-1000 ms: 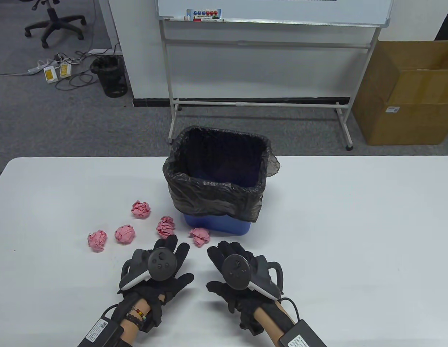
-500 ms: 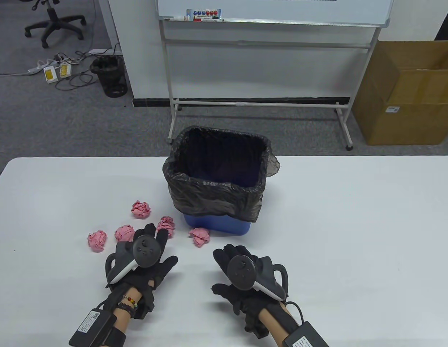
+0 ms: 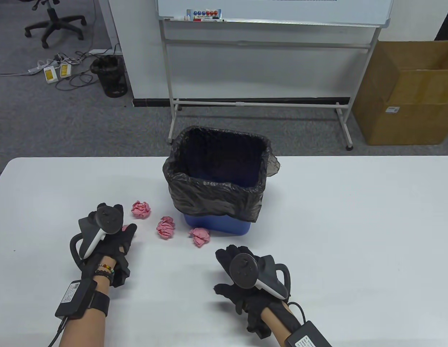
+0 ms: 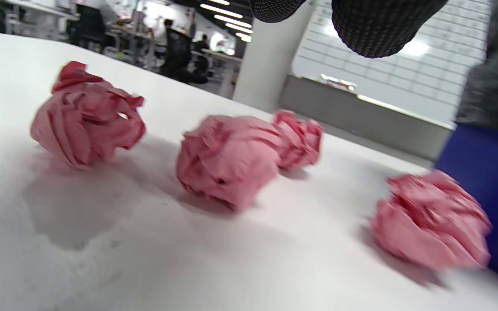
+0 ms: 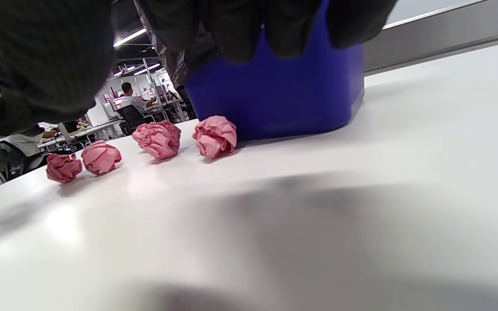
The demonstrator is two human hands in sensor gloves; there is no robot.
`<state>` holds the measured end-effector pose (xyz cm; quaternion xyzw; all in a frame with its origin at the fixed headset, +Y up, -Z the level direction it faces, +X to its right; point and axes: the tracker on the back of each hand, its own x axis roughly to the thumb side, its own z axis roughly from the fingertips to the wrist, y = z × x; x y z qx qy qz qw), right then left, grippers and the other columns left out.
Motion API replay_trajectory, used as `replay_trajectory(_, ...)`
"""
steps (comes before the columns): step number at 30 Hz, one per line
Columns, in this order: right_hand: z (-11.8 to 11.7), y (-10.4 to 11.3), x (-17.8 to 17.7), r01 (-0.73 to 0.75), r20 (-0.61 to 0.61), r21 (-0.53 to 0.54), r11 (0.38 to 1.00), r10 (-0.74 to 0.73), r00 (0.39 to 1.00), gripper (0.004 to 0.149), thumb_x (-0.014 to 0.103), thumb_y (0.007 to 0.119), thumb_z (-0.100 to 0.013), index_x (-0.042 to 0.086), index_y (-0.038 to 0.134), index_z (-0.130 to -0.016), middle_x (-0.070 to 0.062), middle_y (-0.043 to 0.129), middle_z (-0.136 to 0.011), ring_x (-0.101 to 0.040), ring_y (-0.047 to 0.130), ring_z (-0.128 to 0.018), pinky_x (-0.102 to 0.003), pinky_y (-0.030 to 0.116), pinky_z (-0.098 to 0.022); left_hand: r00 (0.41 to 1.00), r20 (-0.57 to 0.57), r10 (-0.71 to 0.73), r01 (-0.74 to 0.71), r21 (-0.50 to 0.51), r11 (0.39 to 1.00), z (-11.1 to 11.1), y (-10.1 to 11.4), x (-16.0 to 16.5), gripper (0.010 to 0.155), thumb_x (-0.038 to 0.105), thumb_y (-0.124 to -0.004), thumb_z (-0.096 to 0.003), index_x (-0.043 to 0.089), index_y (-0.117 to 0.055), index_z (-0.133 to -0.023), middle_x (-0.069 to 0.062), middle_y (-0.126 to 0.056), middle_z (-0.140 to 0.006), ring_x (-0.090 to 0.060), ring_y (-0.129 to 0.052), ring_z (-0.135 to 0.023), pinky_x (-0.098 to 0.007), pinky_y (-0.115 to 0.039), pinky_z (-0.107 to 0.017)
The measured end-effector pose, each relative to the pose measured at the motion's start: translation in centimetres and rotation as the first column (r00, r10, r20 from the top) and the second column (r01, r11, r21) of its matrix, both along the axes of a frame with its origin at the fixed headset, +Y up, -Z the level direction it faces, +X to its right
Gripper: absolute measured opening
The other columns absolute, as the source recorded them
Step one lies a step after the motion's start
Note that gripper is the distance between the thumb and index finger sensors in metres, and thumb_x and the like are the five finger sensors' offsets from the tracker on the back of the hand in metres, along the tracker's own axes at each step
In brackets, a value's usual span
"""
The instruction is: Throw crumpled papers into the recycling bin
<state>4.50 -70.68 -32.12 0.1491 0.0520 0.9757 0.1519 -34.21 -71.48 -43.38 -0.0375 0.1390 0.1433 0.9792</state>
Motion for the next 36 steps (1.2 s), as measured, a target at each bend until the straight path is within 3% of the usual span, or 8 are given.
replay_trajectory(7, 0.0, 0.0, 0.0, -0.01, -0.003, -0.01, 1.0, 0.01, 1.0, 0.087, 0.059, 0.083, -0.033, 0.037, 0.045, -0.108, -0.003, 0.05, -0.118, -0.033, 0.05, -0.111, -0.056, 0.051, -0.076, 0.991, -0.134, -0.027, 0.025, -0.016, 1.0, -0.5, -0.8, -3.4, 0.071, 0.049, -0.068, -0.0506, 0.026, -0.043, -0.113, -0.016, -0.024, -0.122, -0.05, -0.031, -0.11, -0.069, -0.041, -0.074)
replay_trajectory(16, 0.0, -0.1, -0.1, -0.028, -0.003, -0.025, 0.999, 0.028, 1.0, 0.087, 0.06, 0.083, -0.033, 0.037, 0.045, -0.108, 0.0, 0.051, -0.118, -0.033, 0.05, -0.111, -0.055, 0.051, -0.076, 0.983, -0.15, -0.106, 0.088, -0.117, 0.989, -0.7, -2.7, -4.2, 0.068, 0.043, -0.078, -0.0494, 0.025, -0.052, -0.11, -0.018, -0.04, -0.121, -0.048, -0.055, -0.107, -0.063, -0.059, -0.072)
replay_trajectory(24, 0.0, -0.2, -0.1, -0.039, 0.006, -0.029, 0.999, 0.039, 0.999, 0.086, 0.059, 0.083, -0.033, 0.037, 0.046, -0.108, -0.001, 0.051, -0.118, -0.034, 0.051, -0.111, -0.055, 0.052, -0.076, 0.963, -0.15, -0.222, 0.193, -0.187, 0.963, -0.6, -3.9, -4.2, 0.071, 0.039, -0.087, -0.0458, 0.022, -0.058, -0.107, -0.019, -0.059, -0.115, -0.036, -0.081, -0.097, -0.051, -0.078, -0.066)
replay_trajectory(27, 0.0, -0.2, 0.0, -0.035, 0.011, -0.032, 0.999, 0.036, 0.999, 0.086, 0.059, 0.083, -0.033, 0.037, 0.046, -0.108, -0.002, 0.051, -0.118, -0.035, 0.051, -0.111, -0.055, 0.052, -0.076, 0.948, -0.167, -0.271, 0.242, -0.171, 0.955, -0.4, -3.7, -4.1, 0.068, 0.037, -0.09, -0.0445, 0.02, -0.064, -0.105, -0.016, -0.071, -0.109, -0.033, -0.09, -0.09, -0.044, -0.085, -0.062)
replay_trajectory(30, -0.1, -0.1, 0.1, -0.033, 0.015, -0.029, 0.999, 0.033, 0.999, 0.087, 0.059, 0.083, -0.033, 0.037, 0.046, -0.108, -0.002, 0.051, -0.118, -0.035, 0.051, -0.111, -0.055, 0.052, -0.076, 0.954, -0.19, -0.233, 0.21, -0.132, 0.969, -0.2, -2.7, -3.8, 0.067, 0.036, -0.089, -0.045, 0.019, -0.065, -0.105, -0.017, -0.072, -0.108, -0.035, -0.089, -0.09, -0.045, -0.085, -0.062)
replay_trajectory(36, -0.1, -0.2, 0.1, -0.036, 0.017, -0.029, 0.999, 0.036, 0.999, 0.086, 0.059, 0.083, -0.033, 0.037, 0.046, -0.108, -0.002, 0.051, -0.118, -0.035, 0.051, -0.111, -0.055, 0.052, -0.076, 0.982, -0.119, -0.145, 0.13, -0.128, 0.983, -0.2, 0.8, -1.3, 0.067, 0.037, -0.091, -0.0444, 0.018, -0.067, -0.104, -0.018, -0.073, -0.108, -0.036, -0.09, -0.09, -0.045, -0.086, -0.062)
